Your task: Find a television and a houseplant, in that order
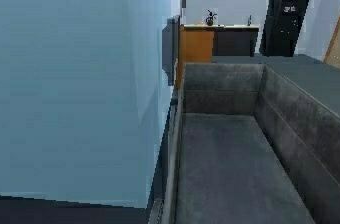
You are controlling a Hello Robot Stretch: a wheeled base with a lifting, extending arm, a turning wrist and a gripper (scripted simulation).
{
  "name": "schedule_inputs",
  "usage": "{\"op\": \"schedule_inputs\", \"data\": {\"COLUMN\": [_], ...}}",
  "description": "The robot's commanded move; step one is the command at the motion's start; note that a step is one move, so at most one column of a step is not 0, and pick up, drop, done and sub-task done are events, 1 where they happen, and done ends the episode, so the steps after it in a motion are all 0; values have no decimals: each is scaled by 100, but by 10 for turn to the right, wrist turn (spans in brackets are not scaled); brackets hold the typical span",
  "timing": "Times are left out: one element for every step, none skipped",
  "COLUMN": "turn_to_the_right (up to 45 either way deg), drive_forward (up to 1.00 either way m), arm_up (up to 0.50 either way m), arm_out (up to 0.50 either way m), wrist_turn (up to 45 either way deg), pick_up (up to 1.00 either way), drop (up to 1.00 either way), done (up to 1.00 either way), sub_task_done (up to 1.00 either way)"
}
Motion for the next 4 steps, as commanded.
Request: {"op": "schedule_inputs", "data": {"turn_to_the_right": [-60, 450, -450, -300], "drive_forward": [0, 0, 0, 0], "arm_up": [0, 0, 0, 0], "arm_out": [0, 0, 0, 0], "wrist_turn": [0, 0, 0, 0], "pick_up": [0, 0, 0, 0], "drop": [0, 0, 0, 0], "done": [0, 0, 0, 0], "sub_task_done": [0, 0, 0, 0]}}
